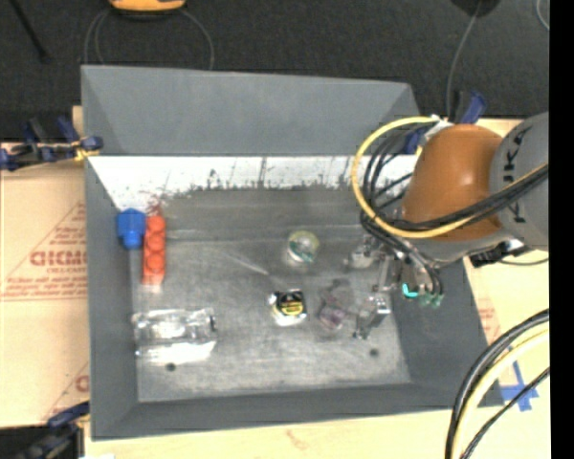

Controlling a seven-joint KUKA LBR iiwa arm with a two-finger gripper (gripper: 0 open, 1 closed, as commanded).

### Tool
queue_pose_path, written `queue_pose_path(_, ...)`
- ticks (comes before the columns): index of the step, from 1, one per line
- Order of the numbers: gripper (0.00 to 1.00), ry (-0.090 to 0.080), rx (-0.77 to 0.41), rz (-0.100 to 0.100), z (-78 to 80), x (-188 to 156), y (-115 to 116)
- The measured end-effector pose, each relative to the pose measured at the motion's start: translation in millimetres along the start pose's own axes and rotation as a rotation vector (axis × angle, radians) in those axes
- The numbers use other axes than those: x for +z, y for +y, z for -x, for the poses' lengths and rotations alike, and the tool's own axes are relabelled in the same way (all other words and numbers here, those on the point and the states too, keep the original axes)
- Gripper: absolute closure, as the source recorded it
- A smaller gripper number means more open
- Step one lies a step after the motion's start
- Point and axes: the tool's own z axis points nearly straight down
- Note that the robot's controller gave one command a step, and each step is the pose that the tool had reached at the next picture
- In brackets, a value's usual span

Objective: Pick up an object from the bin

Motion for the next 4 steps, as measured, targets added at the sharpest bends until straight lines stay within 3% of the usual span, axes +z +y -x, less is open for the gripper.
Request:
queue_pose_path(1,0.00,-0.012,-0.300,-0.003,32.3,70.0,3.8)
queue_pose_path(2,0.00,-0.022,-0.640,-0.008,25.6,68.6,-6.3)
queue_pose_path(3,0.00,-0.016,-0.883,-0.010,21.8,68.8,12.5)
queue_pose_path(4,0.00,-0.010,-0.877,-0.005,24.0,66.7,11.2)
